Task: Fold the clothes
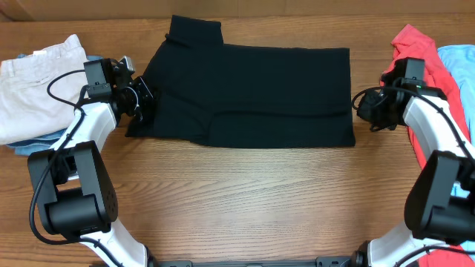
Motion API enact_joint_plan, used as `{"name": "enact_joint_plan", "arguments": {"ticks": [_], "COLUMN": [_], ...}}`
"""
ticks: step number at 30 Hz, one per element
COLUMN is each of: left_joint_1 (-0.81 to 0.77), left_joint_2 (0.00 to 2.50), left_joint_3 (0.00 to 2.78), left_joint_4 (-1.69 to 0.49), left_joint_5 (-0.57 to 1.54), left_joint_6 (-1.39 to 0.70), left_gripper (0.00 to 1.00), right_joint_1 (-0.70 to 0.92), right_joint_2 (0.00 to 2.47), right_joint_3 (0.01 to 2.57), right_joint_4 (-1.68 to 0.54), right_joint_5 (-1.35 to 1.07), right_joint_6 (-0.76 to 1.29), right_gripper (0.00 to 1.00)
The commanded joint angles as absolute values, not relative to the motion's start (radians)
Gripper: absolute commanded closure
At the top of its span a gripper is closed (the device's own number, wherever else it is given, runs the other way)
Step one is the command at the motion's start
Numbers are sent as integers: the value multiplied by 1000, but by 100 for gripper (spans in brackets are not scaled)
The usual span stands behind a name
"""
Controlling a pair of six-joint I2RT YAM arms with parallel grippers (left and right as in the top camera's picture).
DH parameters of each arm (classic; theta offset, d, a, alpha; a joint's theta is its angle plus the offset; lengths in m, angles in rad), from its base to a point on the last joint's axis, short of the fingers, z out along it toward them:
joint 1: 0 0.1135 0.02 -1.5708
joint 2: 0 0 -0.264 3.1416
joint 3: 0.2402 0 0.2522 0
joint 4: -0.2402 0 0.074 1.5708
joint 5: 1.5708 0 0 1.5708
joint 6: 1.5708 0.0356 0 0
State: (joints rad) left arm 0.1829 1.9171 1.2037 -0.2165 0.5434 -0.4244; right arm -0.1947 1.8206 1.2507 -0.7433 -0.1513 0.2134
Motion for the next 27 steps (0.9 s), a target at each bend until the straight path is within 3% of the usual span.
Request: {"name": "enact_joint_plan", "arguments": {"ticks": [1, 16, 18, 27], "left_joint_1": [174, 175, 176, 173], "left_joint_2": [1888, 1888, 1888, 1891], "left_joint_3": [1222, 1222, 1222, 1222], "left_joint_4": [-221, -223, -221, -221], "left_joint_5": [567, 567, 565, 354], "left_joint_6": [-450, -453, -453, -450], "left_gripper": [90, 89, 85, 82], "right_joint_1": [-152, -106, -106, -107], "right_joint_2": [1857, 1996, 2015, 2027], "right_joint_3": [1250, 1249, 1249, 1249], "right_joint_4": [-744, -760, -760, -749], "right_joint_5": [-197, -176, -173, -144], "right_joint_6": [204, 205, 205, 205], "right_gripper": [89, 89, 89, 89]}}
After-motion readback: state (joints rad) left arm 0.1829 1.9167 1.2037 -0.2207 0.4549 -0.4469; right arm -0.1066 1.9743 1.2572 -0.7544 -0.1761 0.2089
